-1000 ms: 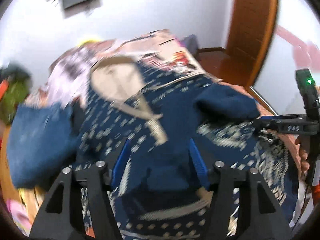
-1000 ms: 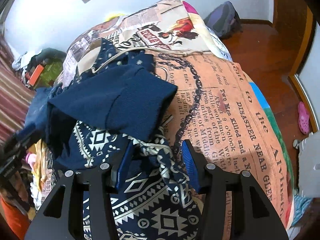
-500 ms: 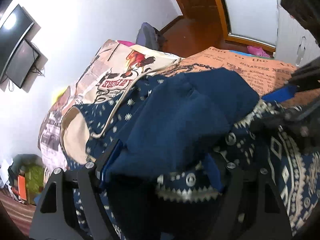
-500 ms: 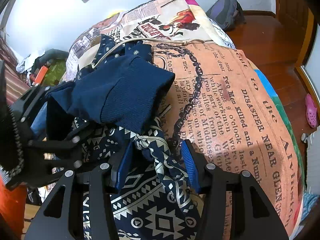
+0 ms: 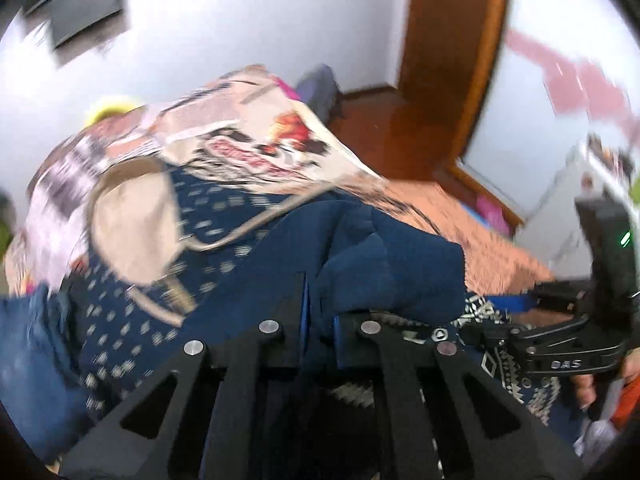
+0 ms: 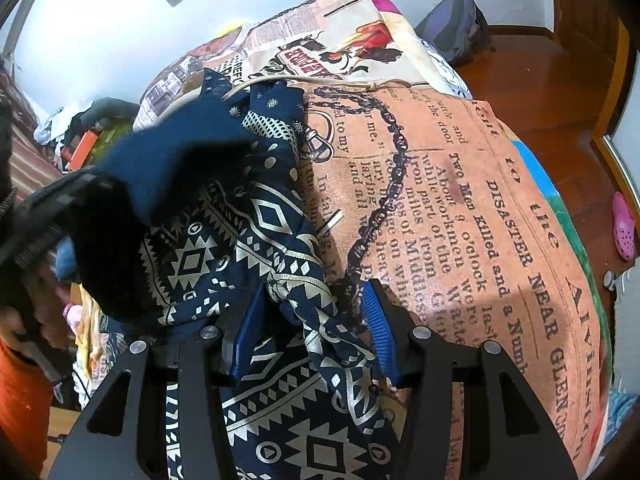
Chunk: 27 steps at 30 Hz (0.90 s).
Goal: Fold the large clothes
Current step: 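Grasp the tribal-print hem with the left gripper while the right gripper holds the side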
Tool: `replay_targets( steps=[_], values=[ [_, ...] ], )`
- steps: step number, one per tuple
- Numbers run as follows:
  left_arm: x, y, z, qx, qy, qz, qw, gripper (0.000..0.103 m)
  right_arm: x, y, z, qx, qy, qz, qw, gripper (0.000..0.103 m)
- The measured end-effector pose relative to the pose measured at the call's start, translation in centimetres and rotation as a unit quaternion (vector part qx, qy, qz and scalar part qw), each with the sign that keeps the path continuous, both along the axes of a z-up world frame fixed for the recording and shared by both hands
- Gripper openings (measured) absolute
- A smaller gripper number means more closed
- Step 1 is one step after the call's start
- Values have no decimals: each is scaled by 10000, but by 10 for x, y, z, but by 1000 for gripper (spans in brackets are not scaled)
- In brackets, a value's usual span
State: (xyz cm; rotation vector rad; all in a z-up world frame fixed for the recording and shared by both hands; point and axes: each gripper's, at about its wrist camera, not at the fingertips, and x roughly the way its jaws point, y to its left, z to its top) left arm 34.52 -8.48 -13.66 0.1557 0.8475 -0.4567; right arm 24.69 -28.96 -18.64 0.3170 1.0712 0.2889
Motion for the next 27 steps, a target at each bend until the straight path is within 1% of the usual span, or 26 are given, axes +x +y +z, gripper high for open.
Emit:
replay_targets(
  steps=[2,3,4,6,8,10,12,13,15,18,20,22,24,25,27],
  values=[
    [-6,26,6,-275,51,304,9991,9,0,1,0,-49,-8,6,10000,46],
    [-11,44,8,-440,93,529,9976,9,1,1,1,-64,-11,5,10000,46],
    [-15,59,9,-520,116,700,9961,9,0,2,1,-77,-14,1,10000,46],
    [-27,90,8,-646,149,1091,9918,9,0,2,1,-92,-18,-11,10000,46],
    [-39,119,3,-827,247,1443,9858,9,1,3,1,-110,-19,-22,9999,46],
    [-51,149,-6,-1075,405,1789,9771,9,1,4,1,-142,-27,-30,9999,46],
    [-64,180,-21,-1327,621,2166,9652,8,1,5,1,-162,-32,-38,9999,46],
    [-69,191,-27,-1396,698,2296,9607,8,1,5,1,-181,-27,-46,9998,46],
    [-80,216,-46,-1573,920,2595,9484,8,1,6,1,-220,-31,-47,9997,46],
    [-96,235,-71,-1467,1159,2933,9376,8,0,7,2,-258,-37,-51,9996,46],
    [-104,242,-87,-1395,1315,3039,9332,8,0,7,2,-283,-35,-72,9996,46],
    [-110,249,-100,-1468,1422,3077,9293,8,-1,8,2,-309,-42,-92,9995,46],
    [-120,255,-109,-1554,1467,3156,9245,13,-1,9,2,-335,-46,-116,9994,46],
    [-124,256,-110,-1551,1445,3191,9237,19,-2,9,2,-349,-47,-130,9993,46],
    [-133,258,-110,-1634,1378,3274,9204,22,-2,10,2,-370,-47,-148,9992,46]
  ],
)
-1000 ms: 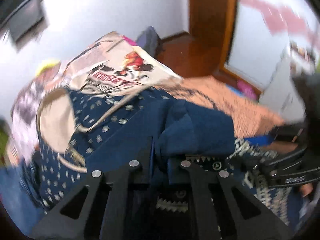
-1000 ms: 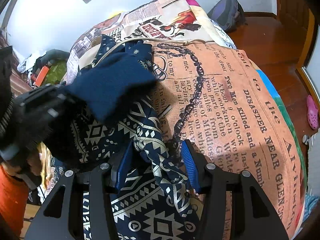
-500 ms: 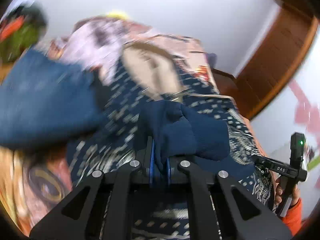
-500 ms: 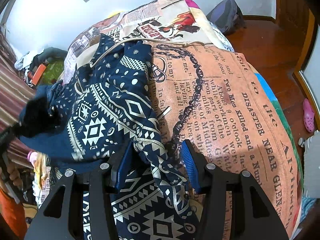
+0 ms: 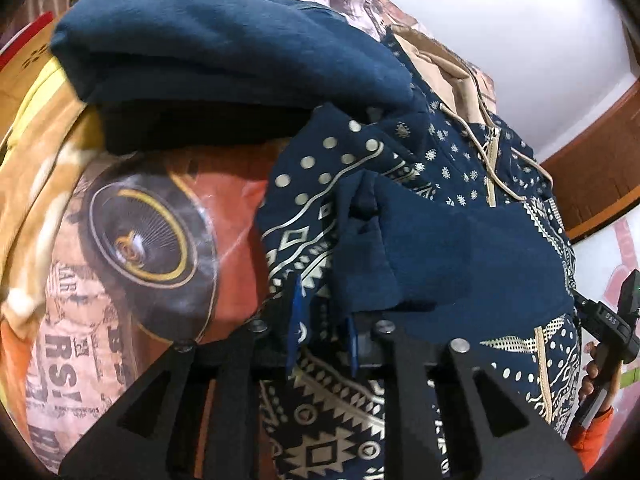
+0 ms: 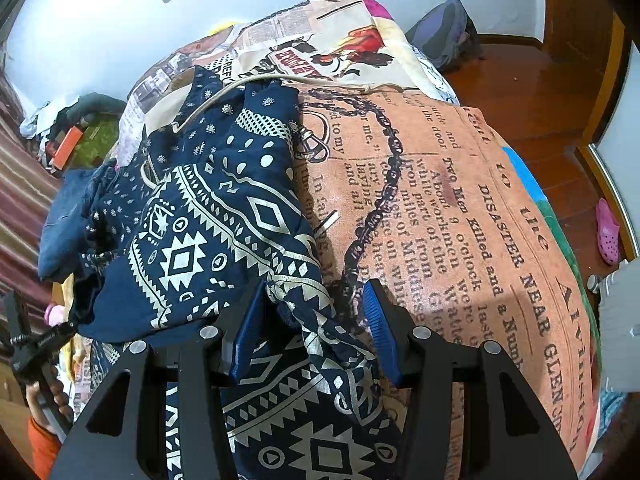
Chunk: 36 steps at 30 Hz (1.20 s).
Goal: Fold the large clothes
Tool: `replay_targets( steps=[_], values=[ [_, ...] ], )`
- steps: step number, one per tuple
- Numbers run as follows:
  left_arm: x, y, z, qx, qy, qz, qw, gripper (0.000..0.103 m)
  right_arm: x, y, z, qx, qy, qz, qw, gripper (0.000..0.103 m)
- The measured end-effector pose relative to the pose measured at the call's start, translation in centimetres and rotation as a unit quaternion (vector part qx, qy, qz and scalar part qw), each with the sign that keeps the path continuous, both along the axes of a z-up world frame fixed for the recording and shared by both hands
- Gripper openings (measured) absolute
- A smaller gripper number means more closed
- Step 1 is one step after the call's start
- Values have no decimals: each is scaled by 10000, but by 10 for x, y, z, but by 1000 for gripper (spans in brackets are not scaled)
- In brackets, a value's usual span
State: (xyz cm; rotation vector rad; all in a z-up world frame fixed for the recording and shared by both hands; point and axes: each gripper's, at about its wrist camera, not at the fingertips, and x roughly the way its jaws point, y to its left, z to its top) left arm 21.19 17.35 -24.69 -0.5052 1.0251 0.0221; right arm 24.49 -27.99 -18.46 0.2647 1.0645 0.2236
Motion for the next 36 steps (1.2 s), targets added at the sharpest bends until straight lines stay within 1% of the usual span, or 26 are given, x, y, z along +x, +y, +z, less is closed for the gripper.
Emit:
replay_targets(
  steps=[1,2,4,7,10,11,13,15,18,19,21,25,28,32,36],
  values=[
    [-3,2,0,-31,-22,58,10000,25,0,0,0,-11,0,-8,10000,46],
    [-7,6,-1,-67,-44,145,9999,33,0,0,0,-17,2,-11,10000,47],
    [-14,15,-2,-164,-71,336,9993,40,0,1,0,-44,6,-12,10000,47],
    [-23,31,-6,-535,-120,476,9974,40,1,1,0,-76,12,1,10000,47],
    [-31,38,-5,-538,-138,520,9971,40,0,3,0,-122,2,5,9999,47],
    [-33,38,-4,-446,-117,502,9977,40,0,3,0,-137,0,4,9999,47],
    [-36,36,-1,-127,-87,465,9988,40,0,3,0,-153,-5,-4,9999,47],
    [-38,33,2,332,1,465,9984,40,-1,3,0,-157,-2,-20,9999,47],
    [-37,28,3,528,95,259,9982,40,-1,4,0,-173,1,-32,9998,47],
    [-36,26,4,635,111,201,9977,40,-1,4,0,-181,8,-33,9998,47],
    [-34,17,12,971,87,37,9952,40,-1,4,2,-205,20,-37,9998,47],
    [-27,4,35,1269,-165,-165,9916,40,1,9,11,-403,-46,21,9992,47],
    [-17,-4,58,1398,-418,-310,9888,40,4,13,26,-681,-262,41,9973,47],
    [4,-17,84,1573,-761,-531,9832,40,9,16,46,-625,-499,115,9967,47],
    [35,-30,110,1687,-1063,-708,9774,41,21,25,71,-662,-814,222,9942,47]
  ],
)
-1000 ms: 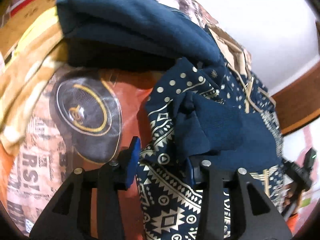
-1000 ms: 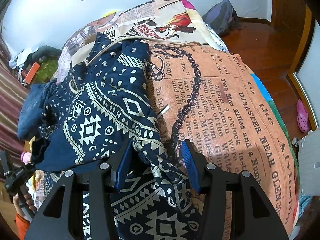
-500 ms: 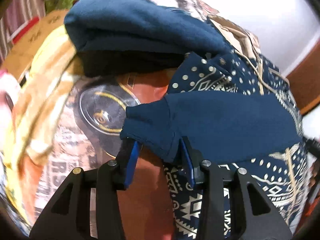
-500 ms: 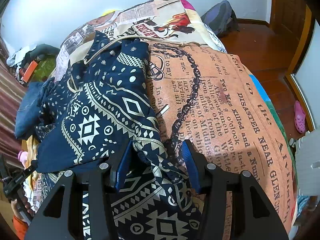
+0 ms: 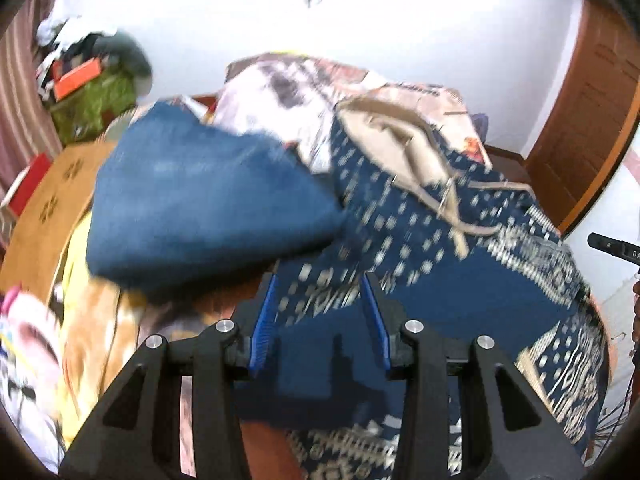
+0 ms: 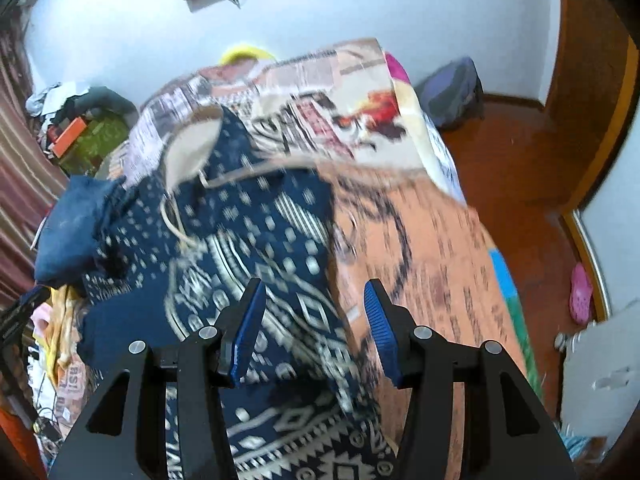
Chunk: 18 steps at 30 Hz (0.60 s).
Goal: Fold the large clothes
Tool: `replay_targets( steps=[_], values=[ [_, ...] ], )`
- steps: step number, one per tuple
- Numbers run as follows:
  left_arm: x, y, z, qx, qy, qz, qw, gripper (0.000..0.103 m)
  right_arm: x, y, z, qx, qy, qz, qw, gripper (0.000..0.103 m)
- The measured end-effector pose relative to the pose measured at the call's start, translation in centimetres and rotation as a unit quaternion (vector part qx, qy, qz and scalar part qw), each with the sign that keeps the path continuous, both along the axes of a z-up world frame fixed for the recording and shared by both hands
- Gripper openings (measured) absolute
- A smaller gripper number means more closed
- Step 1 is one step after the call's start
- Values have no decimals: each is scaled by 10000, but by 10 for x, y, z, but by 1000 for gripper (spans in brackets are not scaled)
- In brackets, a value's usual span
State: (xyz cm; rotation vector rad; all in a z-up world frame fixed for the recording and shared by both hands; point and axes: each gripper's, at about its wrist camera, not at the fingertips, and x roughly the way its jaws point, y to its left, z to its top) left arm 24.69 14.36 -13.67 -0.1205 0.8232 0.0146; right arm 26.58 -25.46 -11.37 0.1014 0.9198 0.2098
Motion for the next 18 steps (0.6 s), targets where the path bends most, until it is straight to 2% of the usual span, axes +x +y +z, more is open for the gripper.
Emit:
replay_targets(
  steps=[6,10,13,18],
  values=[
    [51,-21,29,150,-330,-278,9990,43,28,26,31,-80,-422,235,9988,47],
    [89,-32,36,200,-371,-414,9983,46,51,47,45,-113,-634,411,9971,47],
    [118,-38,32,122,-287,-488,9983,47,70,62,47,-149,-716,544,9958,47],
    [173,-44,6,-54,87,-564,9984,48,109,91,38,-199,-614,780,9949,47]
  ],
)
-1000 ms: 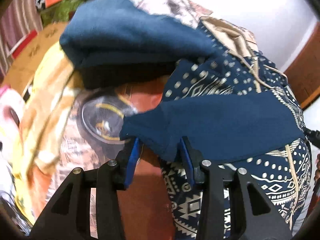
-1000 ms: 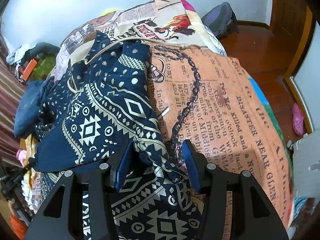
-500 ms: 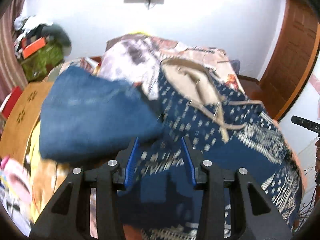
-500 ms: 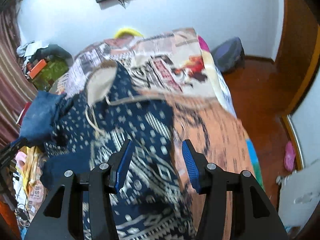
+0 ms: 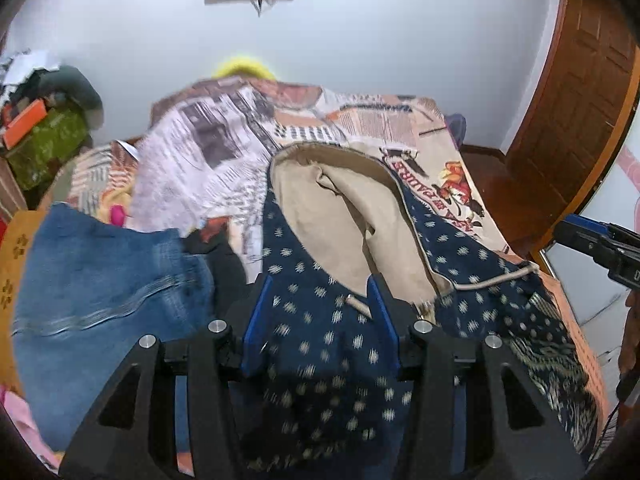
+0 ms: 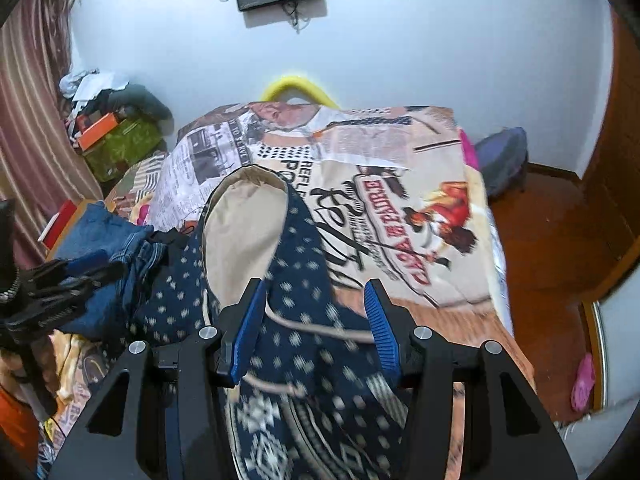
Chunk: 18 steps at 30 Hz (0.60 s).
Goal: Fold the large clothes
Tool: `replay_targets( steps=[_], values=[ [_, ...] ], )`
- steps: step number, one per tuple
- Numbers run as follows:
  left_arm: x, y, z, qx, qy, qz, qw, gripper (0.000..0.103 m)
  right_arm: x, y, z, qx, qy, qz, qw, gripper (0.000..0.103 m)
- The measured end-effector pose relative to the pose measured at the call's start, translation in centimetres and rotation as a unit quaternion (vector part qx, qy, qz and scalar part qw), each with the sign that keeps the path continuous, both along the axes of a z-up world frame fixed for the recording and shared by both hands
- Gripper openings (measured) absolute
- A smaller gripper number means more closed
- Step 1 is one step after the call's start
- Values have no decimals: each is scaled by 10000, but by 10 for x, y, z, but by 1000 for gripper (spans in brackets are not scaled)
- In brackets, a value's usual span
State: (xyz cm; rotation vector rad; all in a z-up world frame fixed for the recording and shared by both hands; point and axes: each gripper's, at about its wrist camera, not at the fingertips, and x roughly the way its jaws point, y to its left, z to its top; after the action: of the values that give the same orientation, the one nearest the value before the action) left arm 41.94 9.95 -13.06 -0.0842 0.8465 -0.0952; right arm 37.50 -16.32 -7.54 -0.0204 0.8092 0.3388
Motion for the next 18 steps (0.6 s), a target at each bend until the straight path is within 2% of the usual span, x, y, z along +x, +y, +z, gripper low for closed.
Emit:
replay_targets(
  steps=[5,9,14,18],
  values=[
    [56,4,-33,-243,447,281,9983,48,45,24,-21,101,339,53,9994,47],
    [95,19,-56,-564,787,641,9932,48,79,42,-41,34,603,1,9982,47],
    [123,31,-83,-700,1117,936,9868,48,119,57,-74,-7,1081,-192,9940,47],
    [136,40,-105,-974,1325,1188,9792,48,142,58,-100,-80,1456,-470,9882,47]
  ],
)
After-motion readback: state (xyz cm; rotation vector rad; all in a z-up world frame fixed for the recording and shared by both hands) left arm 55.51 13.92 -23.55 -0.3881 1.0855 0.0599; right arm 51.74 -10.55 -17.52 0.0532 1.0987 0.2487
